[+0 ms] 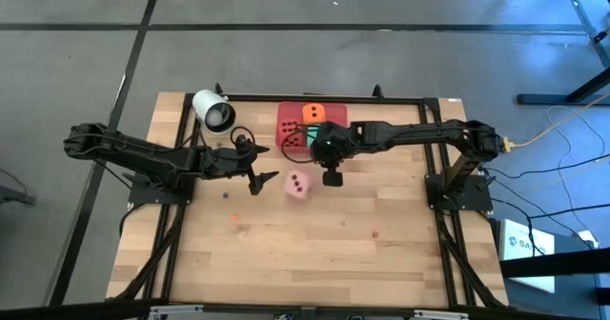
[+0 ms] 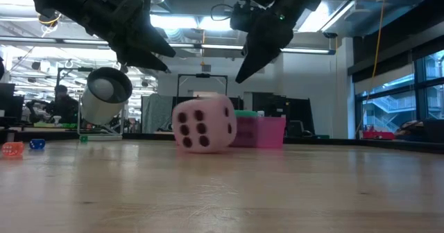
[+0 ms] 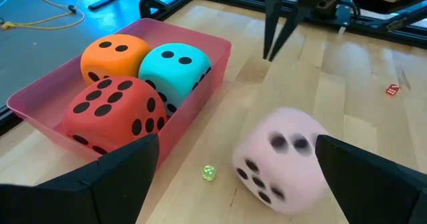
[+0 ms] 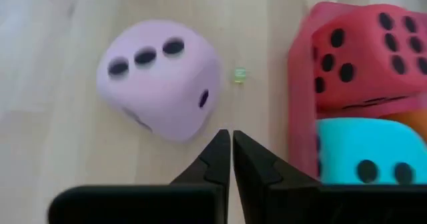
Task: Pick & Place Dice
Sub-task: Put the pink die into the pink bin
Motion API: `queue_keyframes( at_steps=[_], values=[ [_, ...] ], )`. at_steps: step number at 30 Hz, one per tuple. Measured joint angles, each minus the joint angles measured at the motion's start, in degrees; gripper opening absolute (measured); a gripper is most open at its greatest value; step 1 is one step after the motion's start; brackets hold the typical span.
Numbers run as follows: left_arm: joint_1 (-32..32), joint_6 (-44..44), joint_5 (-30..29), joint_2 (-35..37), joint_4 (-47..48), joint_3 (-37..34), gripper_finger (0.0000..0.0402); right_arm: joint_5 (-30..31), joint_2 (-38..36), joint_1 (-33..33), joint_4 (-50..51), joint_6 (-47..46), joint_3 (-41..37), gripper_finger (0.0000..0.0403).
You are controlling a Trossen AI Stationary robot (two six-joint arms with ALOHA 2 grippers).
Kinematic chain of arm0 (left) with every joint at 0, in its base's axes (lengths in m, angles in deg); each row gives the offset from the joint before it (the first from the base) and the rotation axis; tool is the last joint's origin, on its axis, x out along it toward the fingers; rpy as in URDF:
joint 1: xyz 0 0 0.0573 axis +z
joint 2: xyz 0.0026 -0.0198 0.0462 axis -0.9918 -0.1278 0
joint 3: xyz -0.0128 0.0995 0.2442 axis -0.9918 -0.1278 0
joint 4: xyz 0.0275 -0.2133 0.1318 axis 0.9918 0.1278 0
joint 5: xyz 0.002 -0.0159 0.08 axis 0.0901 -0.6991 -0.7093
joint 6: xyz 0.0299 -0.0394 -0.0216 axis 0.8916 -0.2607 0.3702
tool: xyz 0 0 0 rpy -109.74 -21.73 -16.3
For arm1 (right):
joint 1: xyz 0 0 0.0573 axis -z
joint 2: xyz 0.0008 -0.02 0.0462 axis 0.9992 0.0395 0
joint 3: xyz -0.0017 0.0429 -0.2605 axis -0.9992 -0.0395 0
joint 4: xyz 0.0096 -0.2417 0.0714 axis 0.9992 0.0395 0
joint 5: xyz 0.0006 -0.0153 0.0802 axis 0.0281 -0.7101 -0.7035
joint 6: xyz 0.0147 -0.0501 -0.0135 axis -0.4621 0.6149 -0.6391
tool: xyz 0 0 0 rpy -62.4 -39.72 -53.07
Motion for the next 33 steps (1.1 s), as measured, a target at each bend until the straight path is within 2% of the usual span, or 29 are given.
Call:
queue_keyframes(
  at_steps=[5,14,19,25,33],
  values=[
    [0.00,-0.02,0.00,0.00,0.00,0.00,0.0400,-3.16,0.00,0.00,-1.07,-1.20,0.00,0.0032],
    [0.00,-0.44,0.37,0.00,0.00,0.00,0.0400,-3.17,0.00,0.00,-2.49,-4.14,0.00,0.0036],
    [0.00,-0.46,0.39,0.00,0.00,0.00,0.0400,-5.25,0.00,0.00,-2.40,-5.57,0.00,0.0065],
    [0.00,-0.48,0.42,0.00,-0.02,0.00,0.0400,-9.30,0.00,0.00,-2.14,-5.61,0.00,0.0150],
    [0.00,-0.48,0.46,0.00,0.00,0.00,0.0400,-10.92,-0.04,-1.83,-1.87,-4.54,-0.02,0.0326]
  ],
)
